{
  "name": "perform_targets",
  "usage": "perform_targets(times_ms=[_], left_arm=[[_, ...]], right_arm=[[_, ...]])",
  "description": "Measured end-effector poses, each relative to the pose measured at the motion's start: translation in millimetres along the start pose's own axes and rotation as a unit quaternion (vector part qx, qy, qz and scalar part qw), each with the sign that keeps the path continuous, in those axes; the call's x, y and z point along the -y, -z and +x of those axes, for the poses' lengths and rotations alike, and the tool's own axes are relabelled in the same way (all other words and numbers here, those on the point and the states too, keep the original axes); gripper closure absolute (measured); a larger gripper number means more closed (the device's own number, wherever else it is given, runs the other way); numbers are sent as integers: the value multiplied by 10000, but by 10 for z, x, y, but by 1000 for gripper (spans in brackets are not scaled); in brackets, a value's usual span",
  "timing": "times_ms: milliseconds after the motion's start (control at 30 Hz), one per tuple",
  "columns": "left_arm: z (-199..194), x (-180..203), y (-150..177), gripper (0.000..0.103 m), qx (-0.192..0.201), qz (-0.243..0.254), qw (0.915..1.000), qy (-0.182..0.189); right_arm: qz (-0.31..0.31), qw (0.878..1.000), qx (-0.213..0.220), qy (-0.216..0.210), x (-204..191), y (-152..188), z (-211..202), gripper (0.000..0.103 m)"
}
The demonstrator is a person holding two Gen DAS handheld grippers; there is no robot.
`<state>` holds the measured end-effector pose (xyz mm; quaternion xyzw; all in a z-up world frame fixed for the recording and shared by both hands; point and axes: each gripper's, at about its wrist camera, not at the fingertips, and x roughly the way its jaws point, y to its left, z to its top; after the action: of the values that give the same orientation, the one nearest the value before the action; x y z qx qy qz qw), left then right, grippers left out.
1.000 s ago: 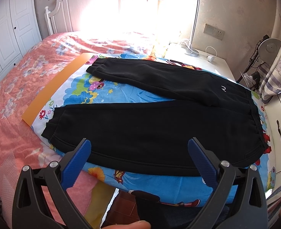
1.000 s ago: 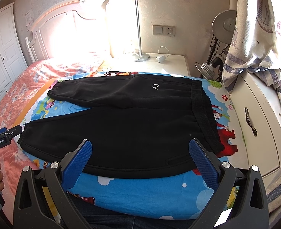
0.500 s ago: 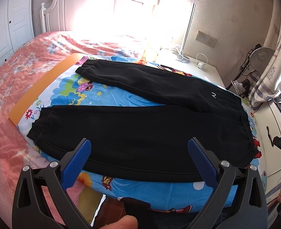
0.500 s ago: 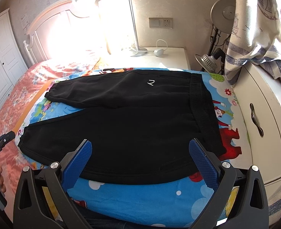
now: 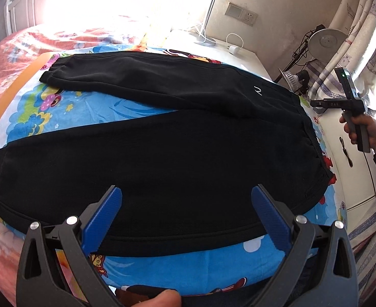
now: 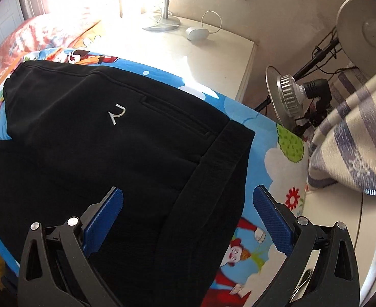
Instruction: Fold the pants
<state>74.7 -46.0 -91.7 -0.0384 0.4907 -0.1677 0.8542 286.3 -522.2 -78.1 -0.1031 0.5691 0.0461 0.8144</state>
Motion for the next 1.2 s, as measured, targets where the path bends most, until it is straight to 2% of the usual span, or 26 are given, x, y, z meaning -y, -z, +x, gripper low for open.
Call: perform_targets(times_ms=[100, 267, 367, 467, 600, 633, 667, 700, 733, 800, 867, 933, 1000, 1067, 1133, 1200], left_arm=[[204, -81, -65, 2, -169, -158, 9997, -45], [339, -366, -68, 2, -352, -699, 9968, -170], [356, -574, -35, 2, -464, -1056, 9927, -348], [347, -718, -7, 2, -505, -1321, 9886, -525], [348, -834, -2, 2, -512, -1527, 9854, -547], [371, -847, -13, 2, -533, -1545, 9849, -566], [393, -845, -32, 2, -548, -1547, 9848, -573], [411, -833, -58, 2, -549, -1539, 9850, -560], [425, -816, -94, 2, -534, -1520, 9855, -531], [455, -751, -185, 2, -490, -1405, 9877, -477], [507, -668, -316, 2, -443, -1257, 9900, -463], [546, -580, -478, 2, -359, -1120, 9924, -372], [564, -516, -690, 2, -212, -1034, 9942, -215], [606, -568, -966, 2, -88, -1208, 9925, 155], [684, -740, -1259, 2, 35, -1736, 9823, 697], [871, -961, -1564, 3, -2, -2282, 9647, 1314]], right_arm=[[-304, 9991, -296, 99, 154, -373, 331, 5], [-370, 9974, -565, -255, 324, -781, 792, 6], [-613, 9935, -900, -320, 339, -856, 1092, 27], [-670, 9913, -1005, -523, 395, -887, 1248, 28], [-829, 9876, -1064, -806, 432, -896, 1303, 26], [-790, 9856, -1103, -1007, 443, -894, 1302, 31], [-786, 9826, -1094, -1280, 434, -885, 1267, 51], [-886, 9820, -1032, -1313, 405, -871, 1215, 68], [-999, 9824, -983, -1237, 363, -849, 1165, 73], [-1151, 9848, -829, -998, 299, -829, 1032, 96], [-1157, 9888, -325, -888, 272, -808, 671, 96], [-1137, 9891, 413, -837, 206, -689, 127, 96], [-1188, 9846, 1078, -701, 53, -411, -400, 96], [-1234, 9788, 1520, -600, -85, -79, -772, 96], [-1212, 9744, 1774, -657, -243, 271, -971, 96], [-1048, 9731, 1874, -838, -391, 569, -1093, 96]])
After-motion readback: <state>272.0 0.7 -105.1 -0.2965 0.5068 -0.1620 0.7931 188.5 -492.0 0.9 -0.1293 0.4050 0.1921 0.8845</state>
